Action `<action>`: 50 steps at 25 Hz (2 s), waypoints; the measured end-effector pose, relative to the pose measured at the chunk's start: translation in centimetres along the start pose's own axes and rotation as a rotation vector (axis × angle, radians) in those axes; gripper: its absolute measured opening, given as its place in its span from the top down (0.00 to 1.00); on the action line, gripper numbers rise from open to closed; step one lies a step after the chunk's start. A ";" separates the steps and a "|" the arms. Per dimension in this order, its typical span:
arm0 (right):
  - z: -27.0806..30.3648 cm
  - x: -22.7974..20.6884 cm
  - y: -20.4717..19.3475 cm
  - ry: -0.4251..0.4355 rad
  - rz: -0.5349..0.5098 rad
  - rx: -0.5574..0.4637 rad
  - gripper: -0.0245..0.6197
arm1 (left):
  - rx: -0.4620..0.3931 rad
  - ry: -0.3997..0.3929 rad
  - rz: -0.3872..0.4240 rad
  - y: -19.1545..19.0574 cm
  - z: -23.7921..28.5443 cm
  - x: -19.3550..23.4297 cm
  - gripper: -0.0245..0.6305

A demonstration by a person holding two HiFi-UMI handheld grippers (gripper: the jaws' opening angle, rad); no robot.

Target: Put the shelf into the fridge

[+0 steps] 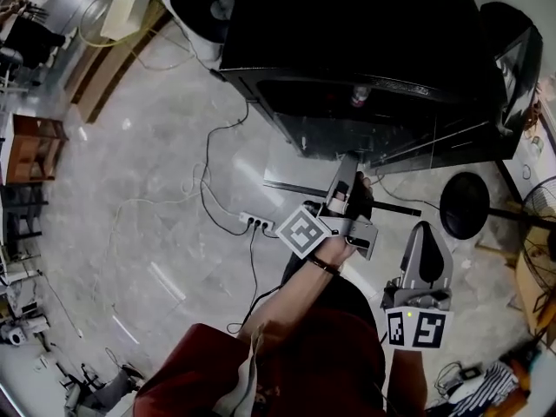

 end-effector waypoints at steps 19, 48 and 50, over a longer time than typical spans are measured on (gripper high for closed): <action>3.4 -0.3 -0.2 0.018 0.003 -0.030 0.96 | -0.032 -0.020 0.043 1.3 6.1 2.3 0.94; 5.8 1.2 1.3 0.001 -0.023 -0.015 0.96 | -0.004 -0.004 0.102 3.9 13.9 2.3 0.93; 5.9 1.3 1.4 -0.001 -0.022 -0.015 0.96 | -0.008 0.007 0.108 4.1 14.6 2.2 0.93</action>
Point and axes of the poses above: the fingertips, and each gripper's own axes: z forward along the fingers, x to its left, y out of its top, the point moved 6 cm from there along -z, backward along the fingers, and after that the axes turned 11 degrees about -z, right-handed, at the moved point
